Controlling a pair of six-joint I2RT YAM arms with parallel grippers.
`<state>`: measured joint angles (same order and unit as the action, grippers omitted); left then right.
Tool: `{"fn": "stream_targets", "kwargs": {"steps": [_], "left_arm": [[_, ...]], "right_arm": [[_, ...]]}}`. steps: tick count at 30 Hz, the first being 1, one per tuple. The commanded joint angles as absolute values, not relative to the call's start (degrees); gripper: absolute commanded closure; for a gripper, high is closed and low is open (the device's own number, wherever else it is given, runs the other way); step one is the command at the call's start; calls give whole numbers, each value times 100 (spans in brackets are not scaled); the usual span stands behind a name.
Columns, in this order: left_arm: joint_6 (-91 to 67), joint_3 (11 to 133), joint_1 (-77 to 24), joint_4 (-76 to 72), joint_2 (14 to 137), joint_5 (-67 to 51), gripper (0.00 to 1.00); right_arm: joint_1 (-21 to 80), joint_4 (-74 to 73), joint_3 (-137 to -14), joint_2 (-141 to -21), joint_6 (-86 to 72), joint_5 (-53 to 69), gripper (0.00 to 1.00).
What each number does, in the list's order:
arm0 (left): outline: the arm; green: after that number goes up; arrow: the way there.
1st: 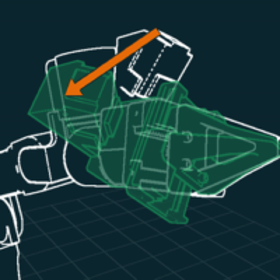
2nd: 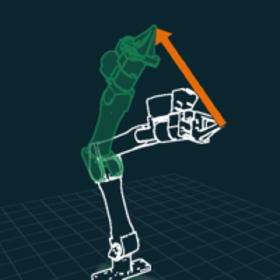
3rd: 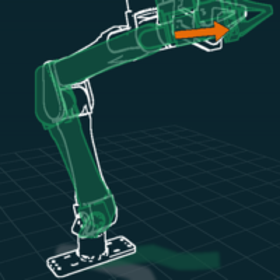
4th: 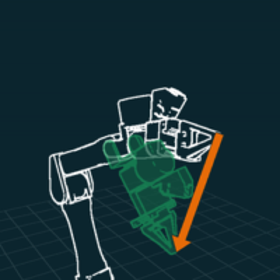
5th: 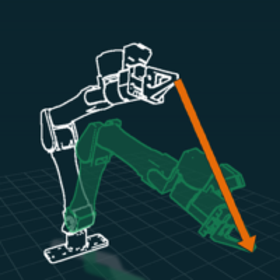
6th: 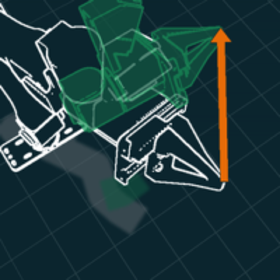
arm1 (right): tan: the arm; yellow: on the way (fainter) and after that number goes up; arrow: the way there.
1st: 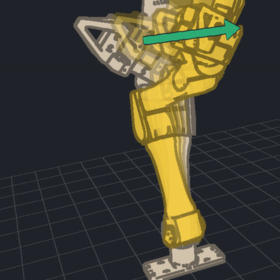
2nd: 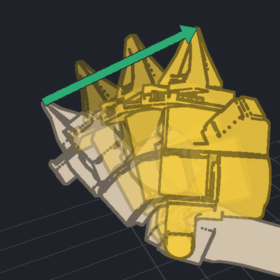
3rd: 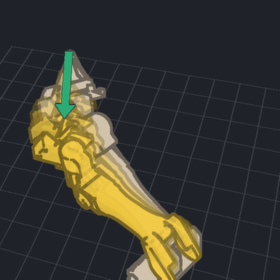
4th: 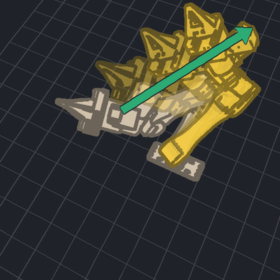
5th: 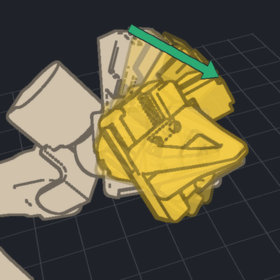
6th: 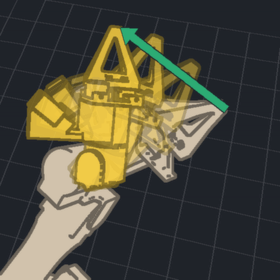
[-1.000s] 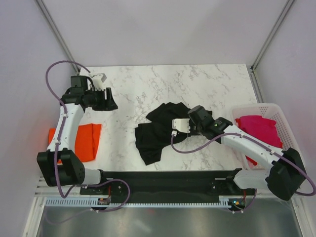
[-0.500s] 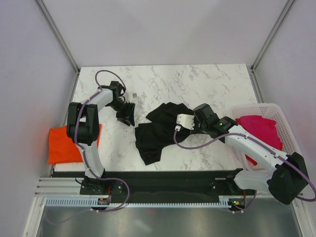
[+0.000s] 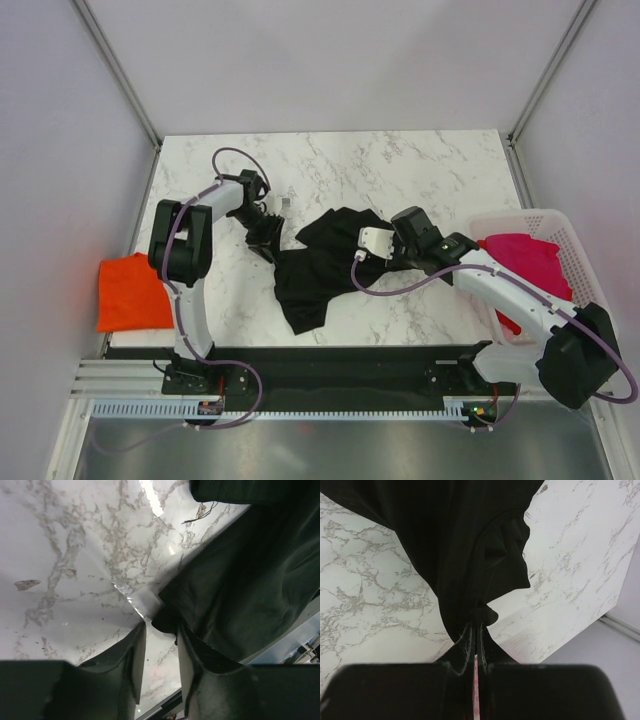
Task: Fold and stack the t-shirts
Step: Flatten the tshirt out
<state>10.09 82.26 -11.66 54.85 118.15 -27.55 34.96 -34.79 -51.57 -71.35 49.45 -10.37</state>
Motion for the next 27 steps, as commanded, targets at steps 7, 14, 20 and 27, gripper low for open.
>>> {"fn": "stream_targets", "kwargs": {"steps": [7, 14, 20, 27], "left_arm": [[1266, 8630, -1187, 5581, 11945, -2663, 98], [1423, 10157, -774, 5721, 11383, -2707, 98], [1652, 12601, -721, 6073, 11259, -2680, 98], [1854, 11642, -729, 6126, 9784, -3059, 98]], "right_arm": [[3402, -3226, -5361, -7163, 4887, -1002, 100], [2955, -2374, -6209, -7680, 4702, -1388, 100], [2251, -1987, -8592, -8877, 4324, -1345, 100], [2329, -2457, -7702, -7028, 4727, -21, 100]]}}
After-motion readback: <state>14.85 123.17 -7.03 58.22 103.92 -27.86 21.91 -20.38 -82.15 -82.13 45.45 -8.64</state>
